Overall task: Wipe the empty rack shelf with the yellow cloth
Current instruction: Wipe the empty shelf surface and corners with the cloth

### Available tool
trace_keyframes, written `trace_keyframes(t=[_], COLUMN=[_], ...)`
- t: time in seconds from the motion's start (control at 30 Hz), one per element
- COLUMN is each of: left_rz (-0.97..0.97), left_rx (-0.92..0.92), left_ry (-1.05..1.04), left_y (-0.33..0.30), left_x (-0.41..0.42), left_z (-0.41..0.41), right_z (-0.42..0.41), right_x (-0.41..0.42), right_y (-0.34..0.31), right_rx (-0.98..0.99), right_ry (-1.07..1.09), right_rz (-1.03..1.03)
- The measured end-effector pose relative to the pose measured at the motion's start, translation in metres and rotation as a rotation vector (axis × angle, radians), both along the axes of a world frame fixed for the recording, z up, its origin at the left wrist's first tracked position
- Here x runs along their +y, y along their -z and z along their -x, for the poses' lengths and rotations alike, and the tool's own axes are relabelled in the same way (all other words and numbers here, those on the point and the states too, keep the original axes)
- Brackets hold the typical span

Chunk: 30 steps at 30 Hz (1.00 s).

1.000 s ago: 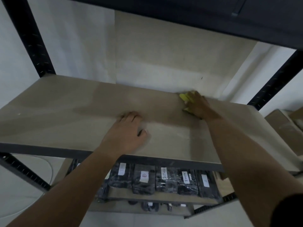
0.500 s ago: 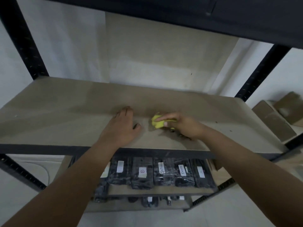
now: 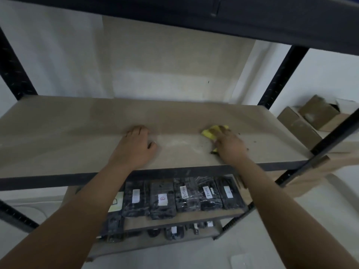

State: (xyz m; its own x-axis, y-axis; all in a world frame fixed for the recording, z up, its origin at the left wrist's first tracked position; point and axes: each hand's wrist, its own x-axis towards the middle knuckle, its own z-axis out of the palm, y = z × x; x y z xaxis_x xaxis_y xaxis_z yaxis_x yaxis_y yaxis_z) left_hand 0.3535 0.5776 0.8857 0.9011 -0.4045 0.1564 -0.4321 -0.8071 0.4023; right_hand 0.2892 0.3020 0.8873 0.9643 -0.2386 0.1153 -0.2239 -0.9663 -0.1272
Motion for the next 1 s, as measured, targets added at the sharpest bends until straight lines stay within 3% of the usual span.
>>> trace_keyframes(t=[0.13,0.23,0.3,0.37,0.47,0.5,0.7,0.8,0.87,0.93,0.97,1.0], left_rz=[-0.001,-0.001,0.001,0.005,0.004,0.008,-0.002,-0.005,-0.009,-0.065,-0.098,-0.117], left_rx=[0.014,0.020,0.016,0.015,0.018,0.018,0.010,-0.001,0.014,0.007,0.006,0.000], left_ry=[0.014,0.025,0.035,0.035,0.033,0.030,0.018,0.014,0.033,0.105,0.142,0.167], left_y=[-0.002,-0.004,-0.004,-0.003,-0.002,-0.002,-0.002,-0.001,-0.001,0.001,0.001,0.001], left_x=[0.001,0.004,0.004,0.005,0.004,0.004,0.003,0.003,0.005,0.010,0.015,0.019], left_z=[0.003,0.007,0.009,0.008,0.006,0.005,0.005,0.005,0.007,0.008,0.009,0.008], right_z=[0.030,0.035,0.025,0.009,-0.013,-0.018,-0.007,0.029,0.041,0.040,0.032,0.020], right_x=[0.071,0.067,0.036,0.003,-0.034,-0.033,0.054,0.081,0.077,0.065,0.052,0.036], right_y=[-0.012,-0.034,-0.045,-0.046,-0.022,-0.014,-0.003,0.003,-0.004,-0.026,-0.033,-0.037], right_rx=[-0.059,-0.019,-0.109,-0.169,0.098,0.153,0.015,-0.180,-0.186,-0.167,-0.199,-0.222], right_ry=[-0.166,-0.150,-0.038,0.066,0.092,0.093,-0.112,-0.252,-0.279,-0.165,-0.078,-0.013], right_rz=[-0.150,-0.598,-0.700,-0.597,-0.075,0.013,0.052,-0.104,-0.332,-0.758,-0.860,-0.836])
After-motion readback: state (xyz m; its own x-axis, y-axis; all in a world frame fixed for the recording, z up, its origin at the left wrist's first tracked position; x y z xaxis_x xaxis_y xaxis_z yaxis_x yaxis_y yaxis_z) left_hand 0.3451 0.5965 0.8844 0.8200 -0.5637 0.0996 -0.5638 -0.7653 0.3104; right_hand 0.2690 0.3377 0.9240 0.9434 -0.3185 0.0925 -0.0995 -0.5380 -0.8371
